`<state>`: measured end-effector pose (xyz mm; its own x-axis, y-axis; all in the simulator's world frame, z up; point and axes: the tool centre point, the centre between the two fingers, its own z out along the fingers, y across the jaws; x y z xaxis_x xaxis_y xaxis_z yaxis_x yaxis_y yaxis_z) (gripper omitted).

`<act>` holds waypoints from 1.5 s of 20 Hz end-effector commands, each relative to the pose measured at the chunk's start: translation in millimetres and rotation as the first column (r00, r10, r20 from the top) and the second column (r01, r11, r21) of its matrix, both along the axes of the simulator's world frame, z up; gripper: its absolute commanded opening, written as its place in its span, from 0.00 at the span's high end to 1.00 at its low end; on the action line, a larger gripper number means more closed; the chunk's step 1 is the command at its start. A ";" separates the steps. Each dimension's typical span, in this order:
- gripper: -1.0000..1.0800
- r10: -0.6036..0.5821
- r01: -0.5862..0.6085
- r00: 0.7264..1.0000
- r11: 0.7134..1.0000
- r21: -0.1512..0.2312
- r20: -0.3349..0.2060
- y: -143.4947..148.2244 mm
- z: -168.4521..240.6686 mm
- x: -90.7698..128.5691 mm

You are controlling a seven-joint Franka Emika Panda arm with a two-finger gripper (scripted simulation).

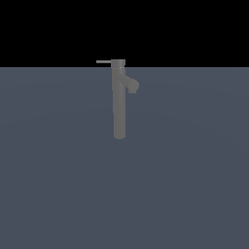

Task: Turn on the faucet by rotating a designated handle.

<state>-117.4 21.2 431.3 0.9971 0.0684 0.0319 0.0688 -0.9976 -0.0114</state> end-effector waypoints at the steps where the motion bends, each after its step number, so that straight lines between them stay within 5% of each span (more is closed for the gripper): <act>1: 1.00 0.011 -0.011 1.000 1.000 -0.001 -0.002 3.9 -12.3 19.4; 20: 1.00 0.089 -0.089 0.996 0.996 -0.009 -0.022 37.3 -98.1 157.1; 30: 1.00 0.115 -0.115 0.993 0.993 -0.012 -0.029 50.7 -125.0 203.1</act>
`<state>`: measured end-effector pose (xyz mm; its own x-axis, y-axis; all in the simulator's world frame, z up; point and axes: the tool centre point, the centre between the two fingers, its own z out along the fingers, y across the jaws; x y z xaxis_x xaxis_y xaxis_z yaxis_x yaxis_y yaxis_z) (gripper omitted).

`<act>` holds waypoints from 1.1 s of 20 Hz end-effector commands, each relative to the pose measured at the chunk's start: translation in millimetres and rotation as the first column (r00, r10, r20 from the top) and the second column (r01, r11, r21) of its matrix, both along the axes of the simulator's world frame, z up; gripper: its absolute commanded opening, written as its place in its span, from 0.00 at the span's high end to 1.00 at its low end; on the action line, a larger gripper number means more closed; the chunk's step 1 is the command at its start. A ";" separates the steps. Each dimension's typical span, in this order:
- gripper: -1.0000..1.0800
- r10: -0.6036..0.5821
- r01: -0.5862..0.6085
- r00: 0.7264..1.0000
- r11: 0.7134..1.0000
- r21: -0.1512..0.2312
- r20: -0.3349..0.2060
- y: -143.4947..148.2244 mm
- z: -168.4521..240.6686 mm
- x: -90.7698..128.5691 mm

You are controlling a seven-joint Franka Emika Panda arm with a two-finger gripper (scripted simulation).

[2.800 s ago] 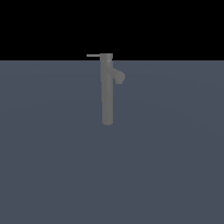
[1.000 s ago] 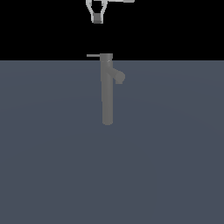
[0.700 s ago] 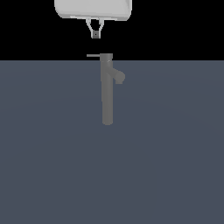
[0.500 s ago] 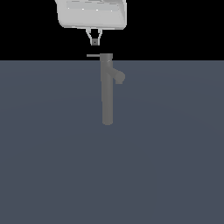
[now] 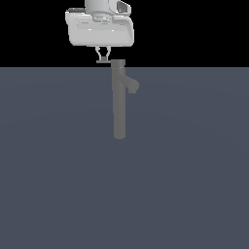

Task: Turn on the faucet by rotating a designated handle.

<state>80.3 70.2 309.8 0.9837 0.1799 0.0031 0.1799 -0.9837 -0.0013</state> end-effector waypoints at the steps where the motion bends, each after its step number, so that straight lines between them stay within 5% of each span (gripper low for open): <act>1: 1.00 0.005 -0.005 1.000 1.000 -0.001 -0.001 2.5 -4.9 8.1; 13: 1.00 0.010 -0.010 1.000 1.000 -0.002 -0.003 5.4 -9.9 17.4; 22: 1.00 0.010 -0.010 1.000 1.000 -0.002 -0.003 7.5 -9.8 -6.1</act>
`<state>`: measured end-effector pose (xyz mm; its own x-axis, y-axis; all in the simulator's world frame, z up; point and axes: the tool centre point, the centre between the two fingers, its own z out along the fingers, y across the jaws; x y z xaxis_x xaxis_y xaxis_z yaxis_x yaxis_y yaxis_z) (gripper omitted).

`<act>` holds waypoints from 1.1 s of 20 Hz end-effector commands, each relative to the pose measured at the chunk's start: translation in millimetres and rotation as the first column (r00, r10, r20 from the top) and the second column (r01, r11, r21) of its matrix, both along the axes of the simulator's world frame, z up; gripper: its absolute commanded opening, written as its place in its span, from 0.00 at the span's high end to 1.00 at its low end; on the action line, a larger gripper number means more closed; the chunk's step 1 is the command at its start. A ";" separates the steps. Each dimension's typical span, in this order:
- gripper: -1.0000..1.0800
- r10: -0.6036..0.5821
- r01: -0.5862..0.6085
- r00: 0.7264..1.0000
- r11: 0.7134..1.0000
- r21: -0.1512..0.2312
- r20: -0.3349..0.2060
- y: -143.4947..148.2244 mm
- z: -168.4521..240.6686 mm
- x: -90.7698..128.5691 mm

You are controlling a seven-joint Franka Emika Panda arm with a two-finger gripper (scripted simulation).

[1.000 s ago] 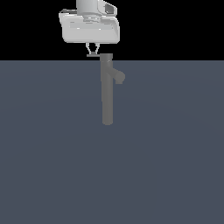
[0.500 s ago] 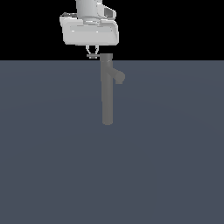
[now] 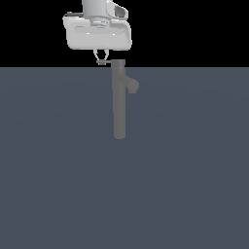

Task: Turn on the faucet by rotating a designated handle.

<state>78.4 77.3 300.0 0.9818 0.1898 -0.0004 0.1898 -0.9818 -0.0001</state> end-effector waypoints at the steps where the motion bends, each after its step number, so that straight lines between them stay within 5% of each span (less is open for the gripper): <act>1: 1.00 0.000 0.000 1.000 1.000 0.000 0.000 0.6 0.0 -6.9; 22: 1.00 0.001 -0.001 1.000 1.000 0.000 0.003 -20.6 0.4 -53.1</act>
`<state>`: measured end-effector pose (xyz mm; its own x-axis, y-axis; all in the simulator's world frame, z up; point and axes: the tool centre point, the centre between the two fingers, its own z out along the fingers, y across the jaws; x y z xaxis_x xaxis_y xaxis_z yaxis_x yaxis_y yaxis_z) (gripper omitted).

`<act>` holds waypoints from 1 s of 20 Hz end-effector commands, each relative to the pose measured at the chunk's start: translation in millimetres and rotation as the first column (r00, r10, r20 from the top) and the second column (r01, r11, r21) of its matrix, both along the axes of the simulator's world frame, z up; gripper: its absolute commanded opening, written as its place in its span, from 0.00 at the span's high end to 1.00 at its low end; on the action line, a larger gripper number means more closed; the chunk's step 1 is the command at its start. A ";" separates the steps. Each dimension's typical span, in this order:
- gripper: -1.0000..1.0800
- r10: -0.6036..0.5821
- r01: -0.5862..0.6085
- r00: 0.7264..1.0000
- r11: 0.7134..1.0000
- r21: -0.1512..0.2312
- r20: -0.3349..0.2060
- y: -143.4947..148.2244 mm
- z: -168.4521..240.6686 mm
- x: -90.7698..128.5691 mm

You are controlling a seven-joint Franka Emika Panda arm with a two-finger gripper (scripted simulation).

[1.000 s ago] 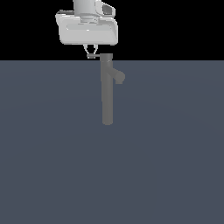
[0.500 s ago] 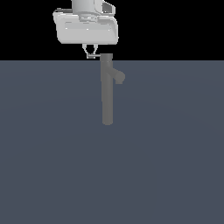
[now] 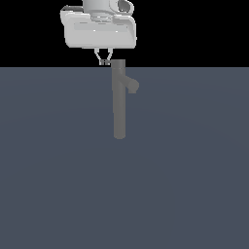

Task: Turn on the faucet by rotating a designated handle.

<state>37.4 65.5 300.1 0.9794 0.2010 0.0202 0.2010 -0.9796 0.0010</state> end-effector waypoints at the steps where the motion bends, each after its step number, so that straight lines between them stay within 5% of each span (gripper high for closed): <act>1: 1.00 -0.011 0.011 1.000 1.000 -0.003 -0.018 -10.7 0.3 -15.1; 5: 1.00 0.000 0.000 1.000 1.000 -0.001 -0.007 -6.8 -0.8 -12.3; 14: 1.00 -0.011 0.011 1.000 1.000 -0.003 -0.020 -63.5 0.3 -27.1; 15: 1.00 -0.011 0.011 1.000 1.000 -0.003 -0.020 -63.5 0.3 -27.1; 16: 1.00 0.034 -0.034 0.999 0.999 0.004 -0.008 -30.7 -0.9 -20.7; 20: 1.00 0.019 -0.019 1.000 1.000 0.002 -0.012 -54.5 -0.5 -11.7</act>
<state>19.3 31.3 299.1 0.9702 0.2421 0.0045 0.2421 -0.9702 -0.0091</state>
